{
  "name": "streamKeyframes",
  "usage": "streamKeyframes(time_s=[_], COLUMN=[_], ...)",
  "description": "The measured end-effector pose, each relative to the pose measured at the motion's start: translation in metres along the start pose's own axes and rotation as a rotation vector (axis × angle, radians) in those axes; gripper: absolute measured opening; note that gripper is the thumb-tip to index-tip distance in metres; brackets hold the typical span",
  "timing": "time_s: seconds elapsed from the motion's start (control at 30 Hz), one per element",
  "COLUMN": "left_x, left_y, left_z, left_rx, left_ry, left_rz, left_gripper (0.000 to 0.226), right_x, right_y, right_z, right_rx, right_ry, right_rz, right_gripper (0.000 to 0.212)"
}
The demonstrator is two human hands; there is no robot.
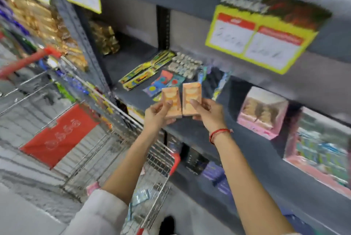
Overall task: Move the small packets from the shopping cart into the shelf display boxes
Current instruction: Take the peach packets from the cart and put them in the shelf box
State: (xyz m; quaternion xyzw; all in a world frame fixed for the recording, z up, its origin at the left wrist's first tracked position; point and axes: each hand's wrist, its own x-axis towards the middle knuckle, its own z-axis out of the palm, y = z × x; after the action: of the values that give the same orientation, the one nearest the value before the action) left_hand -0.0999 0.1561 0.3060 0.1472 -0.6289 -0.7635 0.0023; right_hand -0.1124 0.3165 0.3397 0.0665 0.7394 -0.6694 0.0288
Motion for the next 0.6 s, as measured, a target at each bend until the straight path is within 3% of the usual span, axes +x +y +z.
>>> streamKeyframes(time_s=[0.1, 0.2, 0.3, 0.43, 0.6], left_x=[0.008, 0.01, 0.006, 0.007, 0.009], left_y=[0.008, 0.007, 0.006, -0.005, -0.01], left_z=[0.054, 0.109, 0.168, 0.221, 0.252], left_rx=[0.037, 0.06, 0.143, 0.395, 0.794], left_ry=[-0.112, -0.22, -0.332, -0.384, -0.418], left_rz=[-0.008, -0.043, -0.053, 0.032, 0.229], left_gripper=[0.021, 0.006, 0.014, 0.016, 0.043], right_x=[0.002, -0.001, -0.005, -0.007, -0.004], right_y=[-0.003, 0.001, 0.012, 0.021, 0.019], right_z=[-0.056, -0.106, -0.156, -0.184, -0.19], right_rx=[0.009, 0.008, -0.096, -0.284, -0.462], right_ry=[0.151, 0.317, 0.531, 0.615, 0.61], right_rz=[-0.007, 0.022, 0.11, 0.143, 0.127], right_gripper=[0.034, 0.031, 0.029, 0.022, 0.045])
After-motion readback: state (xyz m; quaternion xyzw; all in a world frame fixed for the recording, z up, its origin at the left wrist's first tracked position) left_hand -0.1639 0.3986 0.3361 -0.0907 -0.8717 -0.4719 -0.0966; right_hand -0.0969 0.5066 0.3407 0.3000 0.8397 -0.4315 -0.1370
